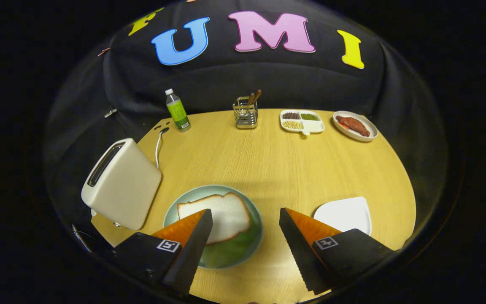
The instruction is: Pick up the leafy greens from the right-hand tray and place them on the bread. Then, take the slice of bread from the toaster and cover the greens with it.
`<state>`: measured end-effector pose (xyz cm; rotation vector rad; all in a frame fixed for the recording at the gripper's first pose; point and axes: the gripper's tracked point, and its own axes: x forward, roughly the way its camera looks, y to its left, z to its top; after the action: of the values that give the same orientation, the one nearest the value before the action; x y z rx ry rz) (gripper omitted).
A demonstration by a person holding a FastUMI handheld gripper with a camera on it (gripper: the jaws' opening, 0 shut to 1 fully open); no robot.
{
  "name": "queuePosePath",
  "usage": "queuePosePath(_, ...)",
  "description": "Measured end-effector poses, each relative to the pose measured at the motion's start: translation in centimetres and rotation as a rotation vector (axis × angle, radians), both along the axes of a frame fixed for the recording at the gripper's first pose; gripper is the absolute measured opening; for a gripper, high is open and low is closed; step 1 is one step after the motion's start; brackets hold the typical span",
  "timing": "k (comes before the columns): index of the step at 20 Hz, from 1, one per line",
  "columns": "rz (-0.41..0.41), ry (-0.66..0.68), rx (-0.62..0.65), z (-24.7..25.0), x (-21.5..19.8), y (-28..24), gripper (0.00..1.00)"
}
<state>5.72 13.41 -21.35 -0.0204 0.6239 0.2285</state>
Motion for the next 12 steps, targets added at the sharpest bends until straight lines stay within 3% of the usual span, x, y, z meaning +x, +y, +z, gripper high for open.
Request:
queuePosePath(8, -0.108, -0.312, -0.006, 13.9, -0.1, -7.1, 0.99)
queuePosePath(12, -0.179, -0.474, 0.085, 20.3, -0.2, -11.6, 0.99)
